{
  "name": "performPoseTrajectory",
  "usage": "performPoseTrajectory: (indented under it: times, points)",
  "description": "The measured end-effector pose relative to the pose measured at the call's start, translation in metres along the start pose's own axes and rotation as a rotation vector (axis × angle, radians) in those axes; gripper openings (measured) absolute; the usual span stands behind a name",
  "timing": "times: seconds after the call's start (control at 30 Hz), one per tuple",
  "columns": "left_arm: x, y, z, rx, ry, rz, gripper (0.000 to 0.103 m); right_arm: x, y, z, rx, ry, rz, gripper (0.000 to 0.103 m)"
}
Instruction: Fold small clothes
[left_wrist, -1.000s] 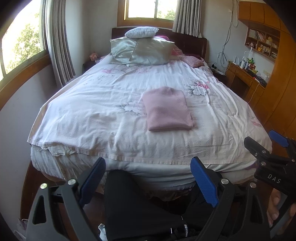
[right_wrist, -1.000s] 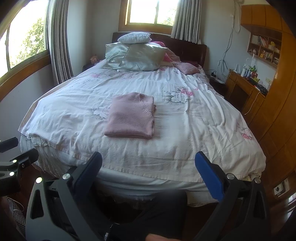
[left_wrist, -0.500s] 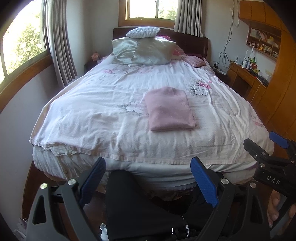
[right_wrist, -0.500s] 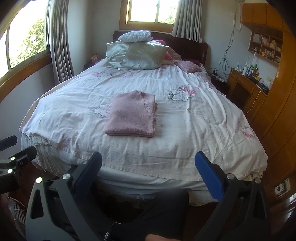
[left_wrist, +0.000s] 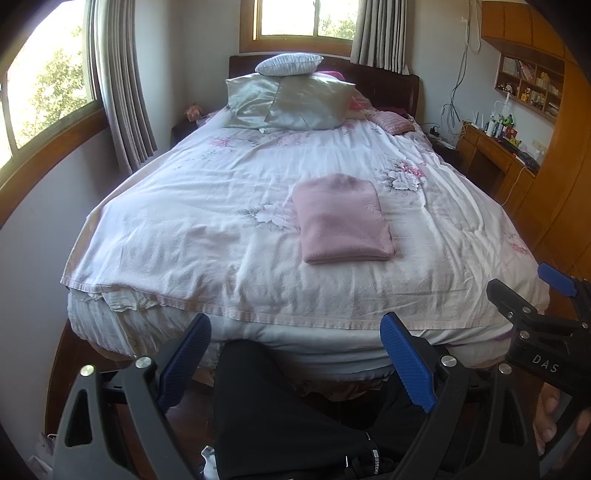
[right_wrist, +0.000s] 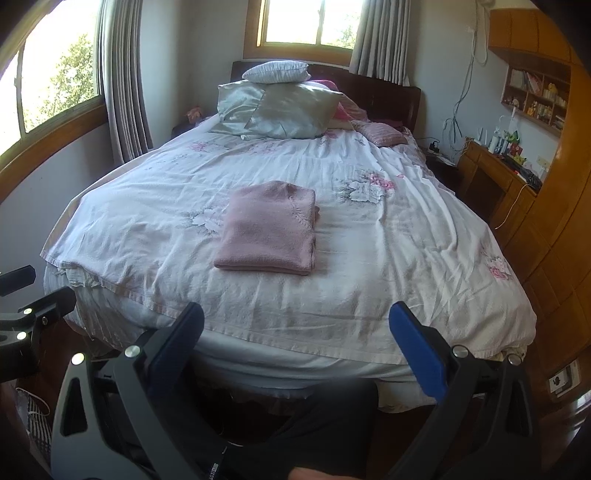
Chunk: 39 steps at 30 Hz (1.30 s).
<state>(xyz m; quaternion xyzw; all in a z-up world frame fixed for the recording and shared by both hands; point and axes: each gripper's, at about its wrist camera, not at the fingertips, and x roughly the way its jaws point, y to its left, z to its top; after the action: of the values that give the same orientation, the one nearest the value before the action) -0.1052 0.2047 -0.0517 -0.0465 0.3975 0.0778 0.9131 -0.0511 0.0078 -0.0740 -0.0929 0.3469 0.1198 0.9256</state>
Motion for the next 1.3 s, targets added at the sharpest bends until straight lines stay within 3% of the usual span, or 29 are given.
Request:
performPoseTrajectory:
  times: [1.3]
  points:
    - [0.022,0.010,0.008,-0.009,0.024,0.013,0.093,0.016,-0.009,0.009,-0.006,-0.001,0.026,0.100]
